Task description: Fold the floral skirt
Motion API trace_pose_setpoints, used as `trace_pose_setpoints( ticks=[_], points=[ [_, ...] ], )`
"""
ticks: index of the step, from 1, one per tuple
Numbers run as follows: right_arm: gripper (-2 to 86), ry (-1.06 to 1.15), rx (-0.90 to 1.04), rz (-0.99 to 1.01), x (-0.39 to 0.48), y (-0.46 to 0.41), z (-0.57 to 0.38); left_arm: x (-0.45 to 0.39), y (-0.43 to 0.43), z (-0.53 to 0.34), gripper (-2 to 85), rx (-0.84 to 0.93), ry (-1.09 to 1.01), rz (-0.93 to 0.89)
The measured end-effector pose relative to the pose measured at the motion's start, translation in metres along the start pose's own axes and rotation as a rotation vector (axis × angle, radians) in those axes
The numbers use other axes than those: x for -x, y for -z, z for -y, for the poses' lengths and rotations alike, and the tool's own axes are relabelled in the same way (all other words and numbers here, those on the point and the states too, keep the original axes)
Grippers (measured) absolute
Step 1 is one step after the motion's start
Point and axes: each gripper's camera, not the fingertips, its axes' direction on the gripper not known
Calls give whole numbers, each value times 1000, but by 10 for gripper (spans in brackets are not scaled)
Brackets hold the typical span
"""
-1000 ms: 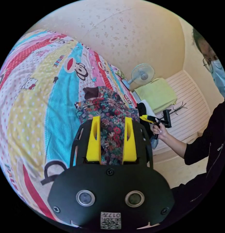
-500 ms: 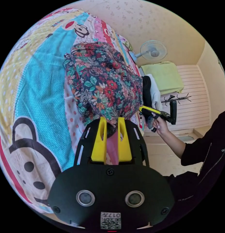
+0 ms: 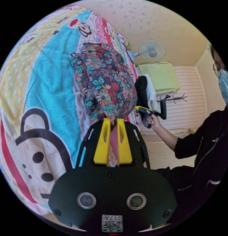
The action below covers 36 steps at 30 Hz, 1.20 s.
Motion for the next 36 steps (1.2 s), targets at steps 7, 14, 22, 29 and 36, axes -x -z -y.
trace_pose_setpoints(
  ticks=[7, 14, 22, 29, 36],
  points=[
    [195, -650, -305, 801, -55, -18, -73, 19, 32, -65, 140, -274, 230, -239],
    [199, -785, -452, 1015, -66, -69, -46, 2, -14, -61, 198, -298, 283, -345],
    [201, -891, -477, 999, -93, -69, 11, 3, -46, -64, 241, -478, 456, -533],
    [152, -1328, -341, 1186, -114, -48, 30, 25, -48, -73, 291, -553, 613, -581],
    [142, -1303, -285, 1267, -119, -7, 59, 37, -72, -36, 327, -797, 741, -775]
  ],
)
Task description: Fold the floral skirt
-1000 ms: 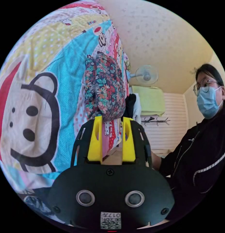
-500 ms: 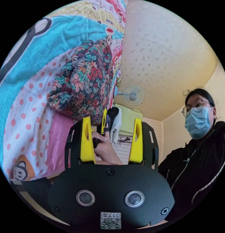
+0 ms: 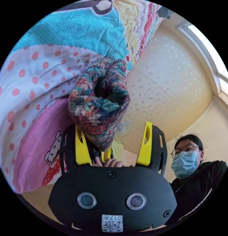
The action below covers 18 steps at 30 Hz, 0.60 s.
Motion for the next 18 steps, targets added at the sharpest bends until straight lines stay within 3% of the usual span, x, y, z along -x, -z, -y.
trace_pose_setpoints(
  ticks=[6, 8, 12, 18],
  points=[
    [154, 92, 8, -24, 10, 5, 19, 37, -29, 24, 284, -151, 213, 9],
    [163, 213, 26, -55, 16, 11, 31, 48, -35, 34, 262, -123, 244, -30],
    [205, 254, 66, -103, 11, 29, 57, 35, -45, 47, 209, -21, 195, 10],
    [251, 296, 148, -1, 7, 9, 98, 24, -46, 48, 171, -64, 206, 61]
  ],
)
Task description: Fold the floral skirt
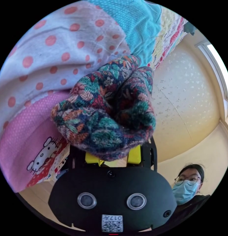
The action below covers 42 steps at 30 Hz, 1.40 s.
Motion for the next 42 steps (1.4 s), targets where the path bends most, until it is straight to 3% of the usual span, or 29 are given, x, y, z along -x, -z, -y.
trace_pose_setpoints(
  ticks=[5, 13, 22, 28, 36, 42],
  points=[
    [229, -166, 71, 33, -17, -37, 41, -11, -4, 9, 149, -16, 20, 10],
    [201, -122, 204, -34, 32, -28, 23, -62, 8, -1, 131, -6, 35, 47],
    [185, -295, 299, -133, 24, 15, -59, -87, 103, -47, 131, -26, 213, 154],
    [178, -234, 385, -239, 18, 8, -117, -103, 175, -51, 127, -11, 307, 186],
    [173, -54, 633, -235, 28, -161, -213, -234, 299, 19, 120, -108, 153, -51],
    [169, 195, 1040, -143, 78, -409, -329, -412, 404, 85, 121, -279, -211, -358]
  ],
)
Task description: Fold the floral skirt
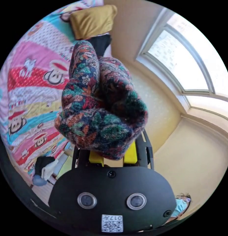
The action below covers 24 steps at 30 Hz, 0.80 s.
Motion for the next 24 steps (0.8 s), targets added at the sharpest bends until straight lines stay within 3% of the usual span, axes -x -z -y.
trace_pose_setpoints(
  ticks=[4, 8, 12, 14, 16, 17, 18, 19, 21, 24],
  points=[
    [166, 283, 239, 15, 54, -157, 89, -99, 13, 78, 128, -27, -269, -155],
    [162, 367, 293, -34, 9, -270, 171, -148, 40, 187, 141, -90, -471, -82],
    [155, 122, 231, -131, -140, -324, 245, -65, 83, 312, 130, -218, -387, 117],
    [141, -142, 162, -251, -278, -328, 269, 2, 104, 356, 110, -221, -291, 257],
    [135, -308, 56, -323, -356, -309, 257, 80, 128, 381, 85, -87, -73, 296],
    [131, -282, 59, -162, -386, -310, 248, 122, 140, 383, 79, 70, -49, 133],
    [127, -252, 90, -106, -393, -316, 245, 149, 156, 371, 44, 174, -93, -53],
    [117, -173, 140, -74, -395, -326, 238, 160, 168, 361, 27, 199, -98, -86],
    [92, -102, 201, -170, -386, -332, 224, 193, 224, 313, 2, 264, -47, 42],
    [29, -165, 193, -319, -382, -318, 197, 203, 285, 259, -8, 341, 57, 289]
  ],
)
